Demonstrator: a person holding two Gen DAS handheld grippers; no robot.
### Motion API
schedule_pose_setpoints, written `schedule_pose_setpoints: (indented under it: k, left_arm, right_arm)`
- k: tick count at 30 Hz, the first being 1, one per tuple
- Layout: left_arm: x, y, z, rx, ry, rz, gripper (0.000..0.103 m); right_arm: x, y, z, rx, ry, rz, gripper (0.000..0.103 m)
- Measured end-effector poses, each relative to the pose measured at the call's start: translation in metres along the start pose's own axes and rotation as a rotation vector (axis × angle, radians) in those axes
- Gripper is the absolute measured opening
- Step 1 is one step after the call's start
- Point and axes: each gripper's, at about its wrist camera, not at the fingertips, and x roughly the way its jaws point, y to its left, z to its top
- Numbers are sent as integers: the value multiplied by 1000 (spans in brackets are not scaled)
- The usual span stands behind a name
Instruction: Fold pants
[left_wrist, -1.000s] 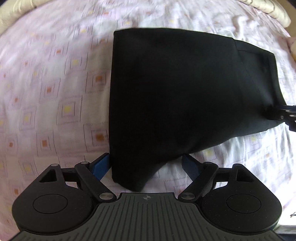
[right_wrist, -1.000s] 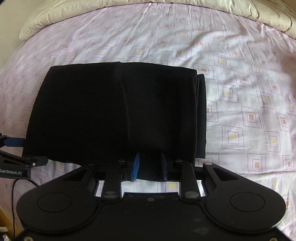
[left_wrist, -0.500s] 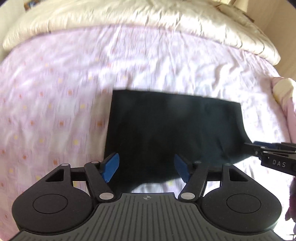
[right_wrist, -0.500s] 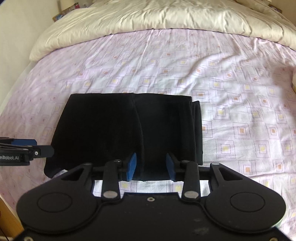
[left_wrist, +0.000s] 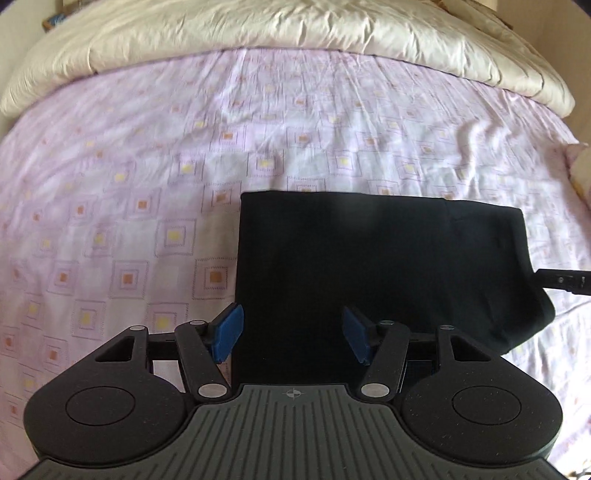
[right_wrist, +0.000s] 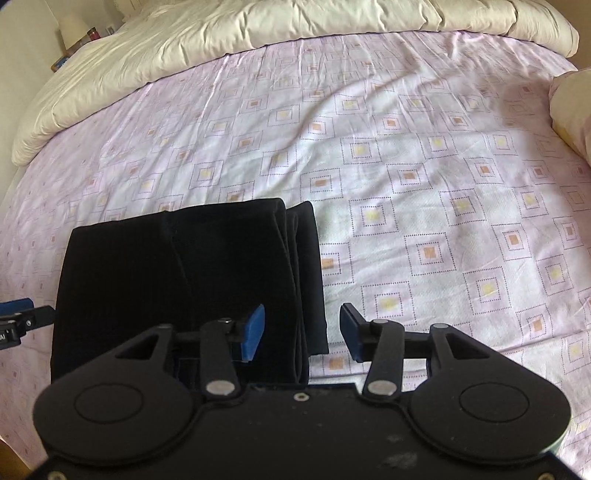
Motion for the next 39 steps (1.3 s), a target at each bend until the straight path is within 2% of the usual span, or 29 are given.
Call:
schedule_pose_setpoints:
  k: [4,6,8,12,14,15,23,25,28,34,36,39]
  left_arm:
    - [13,9,1,-15,27,12,58]
    - [20,11,2,-14,37,15,63]
    - [30,14,3,-18,57,1,76]
    - [51,17,2,-42,105,-58,85]
    - [59,20,2,-69,114,-87,99]
    - [63,20,3,-78,121,-100,101]
    - [67,14,5,-57,86,-97,103]
    - [68,14,6,-59,83,-90,103]
    - [68,13,6,-71,84,-84,103]
    - [73,14,11,-121,97,-79,103]
    - [70,18,14,-148,89,-96,94]
    - [60,23,15,-193,62,-134,47]
  right_arm:
    - [18,-2,9,-4,21,25,51]
    - [26,-2,11,-1,46,38,51]
    - [39,-4,12,7,84,49,53]
    - [58,-9,13,62,113,93,61]
    - [63,-11,14,89,118,117,64]
    - [66,-12,15,95,117,131,67]
    - [70,-10,14,50,87,179,78]
    - [67,-7,13,34,82,163,76]
    - [58,0,12,-16,41,90,75]
    - [66,-16,15,76,81,151,78]
    - [71,-17,20,94,139,224,78]
    - [71,-11,24,64,157,231,72]
